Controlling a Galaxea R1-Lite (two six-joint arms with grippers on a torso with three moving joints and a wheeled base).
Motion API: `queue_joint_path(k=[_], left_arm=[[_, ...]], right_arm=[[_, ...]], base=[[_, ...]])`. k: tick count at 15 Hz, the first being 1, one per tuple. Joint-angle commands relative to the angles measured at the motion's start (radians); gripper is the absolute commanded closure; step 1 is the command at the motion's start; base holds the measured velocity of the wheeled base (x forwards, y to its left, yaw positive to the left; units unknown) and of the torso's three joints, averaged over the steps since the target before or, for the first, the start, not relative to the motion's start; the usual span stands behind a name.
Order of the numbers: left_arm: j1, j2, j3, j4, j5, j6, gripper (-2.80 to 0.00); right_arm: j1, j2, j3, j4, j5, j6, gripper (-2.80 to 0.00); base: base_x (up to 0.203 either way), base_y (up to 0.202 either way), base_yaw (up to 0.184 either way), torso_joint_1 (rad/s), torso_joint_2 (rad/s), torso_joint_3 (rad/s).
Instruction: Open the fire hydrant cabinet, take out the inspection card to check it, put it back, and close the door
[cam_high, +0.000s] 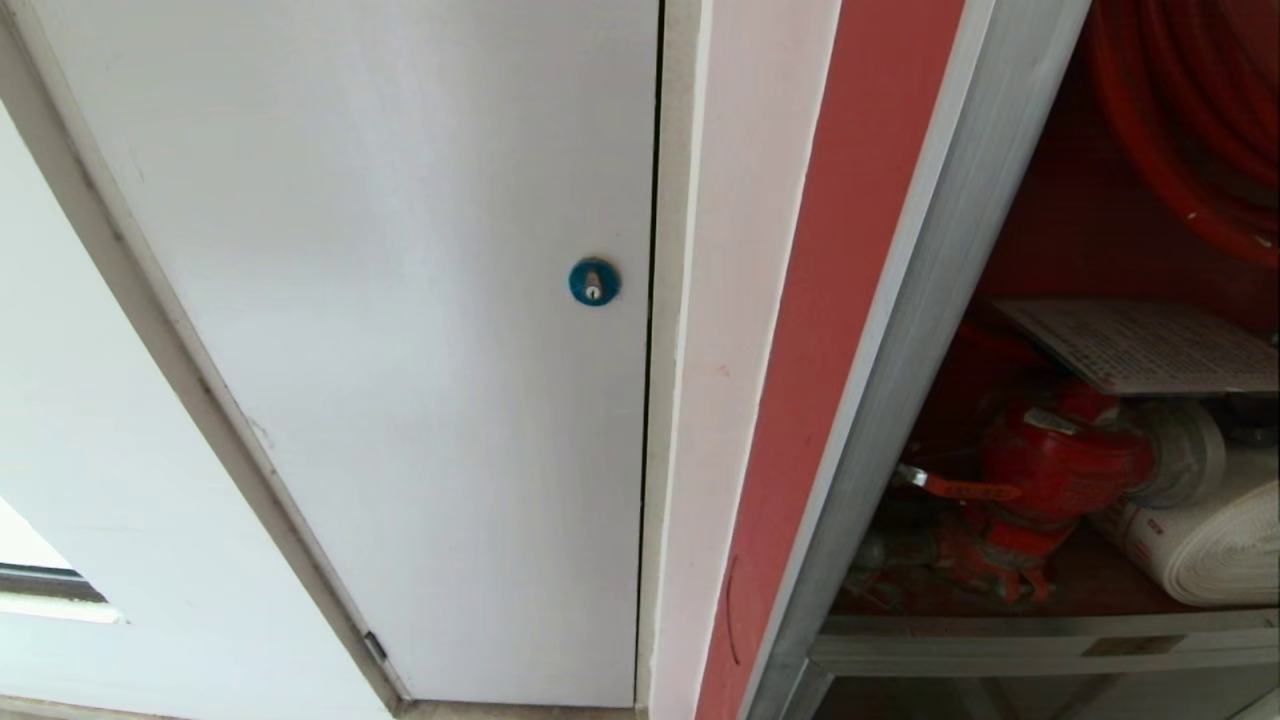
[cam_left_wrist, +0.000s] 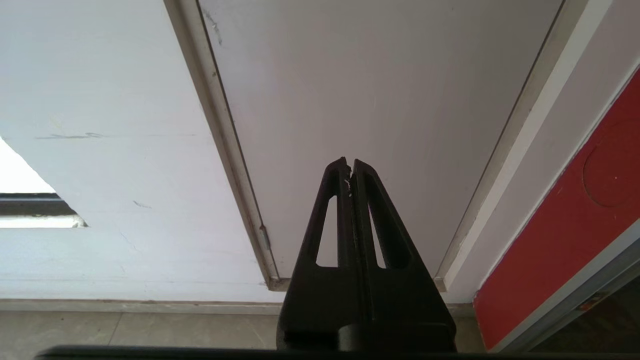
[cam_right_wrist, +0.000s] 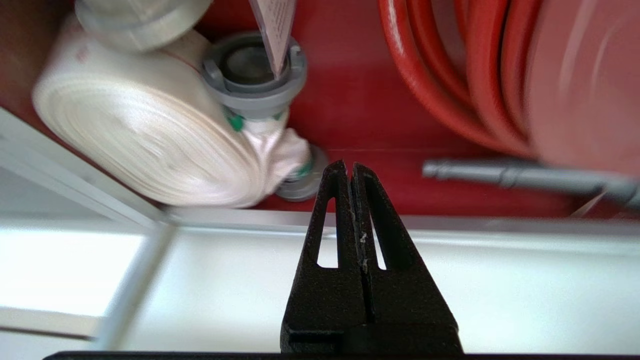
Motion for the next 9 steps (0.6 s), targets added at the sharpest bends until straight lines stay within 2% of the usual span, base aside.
queue_joint_path(k=[1, 4, 7, 9], left_arm=[[0.001, 0.000, 0.000, 0.000, 0.000, 0.000, 0.00], [0.001, 0.001, 0.000, 0.000, 0.000, 0.000, 0.00], [0.001, 0.000, 0.000, 0.000, 0.000, 0.000, 0.00], [0.001, 0.001, 0.000, 0.000, 0.000, 0.000, 0.00]], right_arm=[[0.011, -0.021, 0.029, 0.001, 0.000, 0.134, 0.00], [0.069, -0.041, 0.056, 0.004, -0.001, 0.396, 0.00], [0.148, -0.158, 0.129, 0.004, 0.000, 0.587, 0.00], [0.167, -0.227, 0.203, 0.001, 0.015, 0.740, 0.00]], base=[[0.000, 0.000, 0.000, 0.000, 0.00, 0.000], [0.000, 0.000, 0.000, 0.000, 0.00, 0.000], [0.000, 0.000, 0.000, 0.000, 0.00, 0.000], [0.000, 0.000, 0.000, 0.000, 0.00, 0.000]])
